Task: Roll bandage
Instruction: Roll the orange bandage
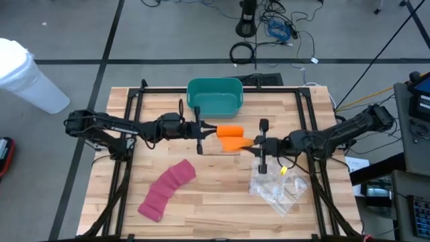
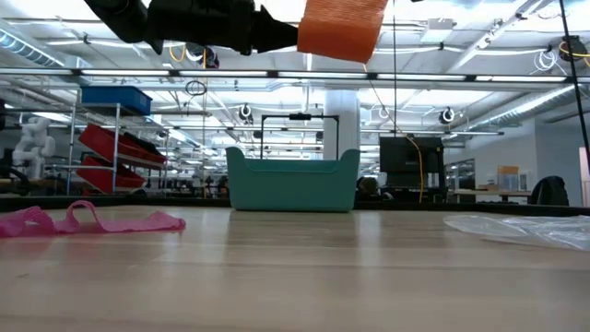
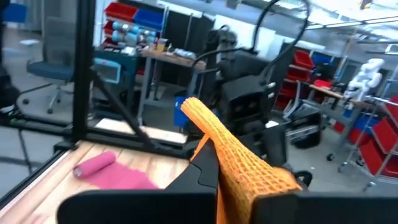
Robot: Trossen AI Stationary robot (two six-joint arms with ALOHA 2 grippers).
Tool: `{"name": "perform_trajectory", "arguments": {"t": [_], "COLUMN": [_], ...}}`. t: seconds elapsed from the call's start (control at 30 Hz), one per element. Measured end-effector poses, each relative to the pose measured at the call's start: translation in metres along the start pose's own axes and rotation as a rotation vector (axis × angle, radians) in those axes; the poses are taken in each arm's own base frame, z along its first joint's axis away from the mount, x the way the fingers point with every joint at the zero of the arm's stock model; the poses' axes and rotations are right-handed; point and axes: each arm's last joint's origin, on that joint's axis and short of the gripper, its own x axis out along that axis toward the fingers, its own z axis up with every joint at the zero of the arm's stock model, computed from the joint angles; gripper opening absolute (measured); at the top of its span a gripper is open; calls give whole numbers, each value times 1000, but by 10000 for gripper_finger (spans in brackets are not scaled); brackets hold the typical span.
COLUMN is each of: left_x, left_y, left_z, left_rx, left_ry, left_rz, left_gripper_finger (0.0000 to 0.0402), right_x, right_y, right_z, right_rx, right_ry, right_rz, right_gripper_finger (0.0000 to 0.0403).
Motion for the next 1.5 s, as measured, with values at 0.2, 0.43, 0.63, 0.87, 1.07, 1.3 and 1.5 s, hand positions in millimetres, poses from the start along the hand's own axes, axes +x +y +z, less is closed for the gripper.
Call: {"name": "perform_trajectory", "arguments": {"t": [0.2,0.43,0.63,0.87,1.07,1.3,1.5], "left_x": [6,10,10,9,9,9,9], "left_y": [-4,-4,-8,-17,-20,-21,-20], "left_z": [-7,-5,-1,5,9,9,10], "left_rx": [7,7,2,33,36,36,31], "left_ry": [-7,-20,-81,-116,-143,-143,-143], "left_rz": [-14,-44,-117,-151,-154,-156,-149], "left_gripper_finger": [7,7,7,7,7,7,7], "right_x": [2,6,11,16,25,20,18], "right_y": [-14,-28,-46,-60,-66,-79,-85], "right_z": [8,10,4,-5,-19,-25,-32], "right_rx": [-5,-36,-46,8,179,380,436], "right_ry": [-10,6,47,80,120,171,230], "right_rz": [-47,-101,-168,-190,-173,-220,-208], "right_gripper_finger": [0,0,0,0,14,93,149]}}
